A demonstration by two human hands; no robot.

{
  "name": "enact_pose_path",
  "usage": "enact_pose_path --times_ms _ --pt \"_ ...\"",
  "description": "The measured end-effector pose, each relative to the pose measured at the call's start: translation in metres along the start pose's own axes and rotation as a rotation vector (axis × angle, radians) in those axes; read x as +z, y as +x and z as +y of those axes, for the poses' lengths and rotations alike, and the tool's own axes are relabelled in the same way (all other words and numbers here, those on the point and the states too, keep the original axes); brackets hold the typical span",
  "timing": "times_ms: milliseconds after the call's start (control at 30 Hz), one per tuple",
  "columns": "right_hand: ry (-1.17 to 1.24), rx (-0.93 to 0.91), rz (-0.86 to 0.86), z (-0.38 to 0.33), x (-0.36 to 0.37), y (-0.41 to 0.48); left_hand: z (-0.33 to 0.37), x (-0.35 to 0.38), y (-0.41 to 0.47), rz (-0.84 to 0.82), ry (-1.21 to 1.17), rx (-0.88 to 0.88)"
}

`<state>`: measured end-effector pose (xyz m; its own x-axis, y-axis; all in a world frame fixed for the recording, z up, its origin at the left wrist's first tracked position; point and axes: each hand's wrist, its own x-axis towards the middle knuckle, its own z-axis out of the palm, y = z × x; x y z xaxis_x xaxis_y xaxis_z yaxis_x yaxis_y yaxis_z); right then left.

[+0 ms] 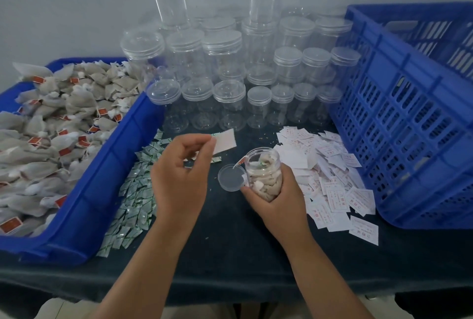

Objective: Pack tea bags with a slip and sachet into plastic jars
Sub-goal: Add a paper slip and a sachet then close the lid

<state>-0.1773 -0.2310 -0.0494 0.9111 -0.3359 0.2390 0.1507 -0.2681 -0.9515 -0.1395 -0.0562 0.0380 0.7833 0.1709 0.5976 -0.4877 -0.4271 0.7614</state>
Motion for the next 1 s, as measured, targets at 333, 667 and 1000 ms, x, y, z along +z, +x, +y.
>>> enact_pose_path --times_ms 333,667,1000 --pt "0.016 -0.056 -0.153 -0.005 0.002 -0.005 -0.018 0.004 -0.014 -0.566 0.234 0.467" --pt "0.016 -0.069 -0.117 -0.005 0.002 -0.005 -0.034 0.008 -0.008 -0.227 0.042 -0.322" --pt "0.064 -0.032 -0.105 -0.006 0.0 -0.002 -0.068 0.025 -0.03 -0.474 0.398 -0.257"
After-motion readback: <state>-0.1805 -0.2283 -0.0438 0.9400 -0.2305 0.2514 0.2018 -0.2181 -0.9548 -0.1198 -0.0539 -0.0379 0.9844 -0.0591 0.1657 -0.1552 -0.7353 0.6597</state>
